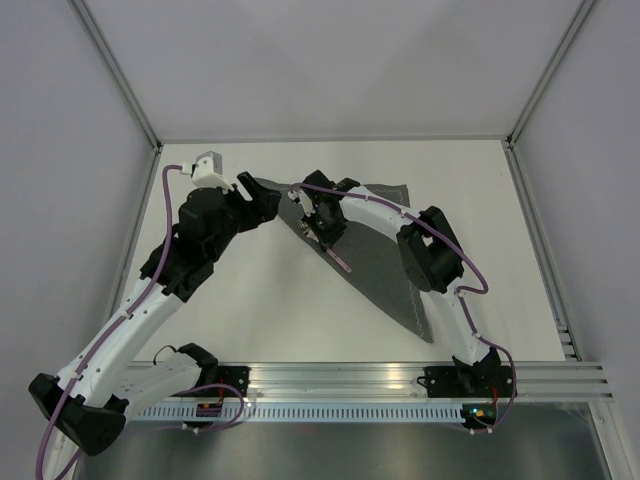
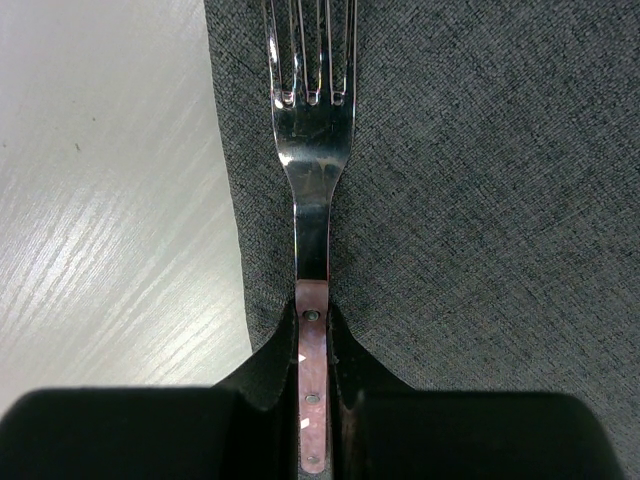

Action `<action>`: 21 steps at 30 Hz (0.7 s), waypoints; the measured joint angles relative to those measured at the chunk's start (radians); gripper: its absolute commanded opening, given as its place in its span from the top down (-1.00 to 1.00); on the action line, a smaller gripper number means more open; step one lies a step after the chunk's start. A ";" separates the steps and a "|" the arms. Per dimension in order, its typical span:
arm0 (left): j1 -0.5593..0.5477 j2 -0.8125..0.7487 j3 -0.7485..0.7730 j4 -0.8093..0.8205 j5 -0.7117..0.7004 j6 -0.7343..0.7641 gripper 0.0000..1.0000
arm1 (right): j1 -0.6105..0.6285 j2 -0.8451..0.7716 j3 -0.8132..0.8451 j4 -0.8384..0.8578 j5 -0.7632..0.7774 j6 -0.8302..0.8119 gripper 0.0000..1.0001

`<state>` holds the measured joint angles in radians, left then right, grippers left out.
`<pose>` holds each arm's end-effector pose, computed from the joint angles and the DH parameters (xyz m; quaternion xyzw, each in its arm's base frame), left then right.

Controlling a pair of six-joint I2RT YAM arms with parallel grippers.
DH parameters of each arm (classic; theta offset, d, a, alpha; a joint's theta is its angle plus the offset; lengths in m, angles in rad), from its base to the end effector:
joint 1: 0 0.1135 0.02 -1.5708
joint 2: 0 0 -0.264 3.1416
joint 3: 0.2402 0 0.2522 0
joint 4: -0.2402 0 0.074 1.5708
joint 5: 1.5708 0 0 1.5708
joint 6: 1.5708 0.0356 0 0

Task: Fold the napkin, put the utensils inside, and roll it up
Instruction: Place the fork on the napkin.

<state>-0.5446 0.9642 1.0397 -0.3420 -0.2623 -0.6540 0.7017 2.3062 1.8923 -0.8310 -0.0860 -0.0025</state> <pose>0.1876 -0.1029 0.3802 -0.1223 0.7824 -0.2536 0.5555 0.3651 0.3125 0.1620 -0.3465 0.9230 0.0954 0.1377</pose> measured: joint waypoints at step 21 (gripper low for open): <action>0.003 0.004 -0.016 0.007 0.002 0.000 -0.65 | -0.002 -0.005 -0.007 -0.010 -0.014 -0.020 0.36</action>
<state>-0.5415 0.9684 1.0237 -0.3347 -0.2607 -0.6540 0.7002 2.3009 1.8851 -0.8413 -0.1001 -0.0223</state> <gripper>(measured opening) 0.816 0.248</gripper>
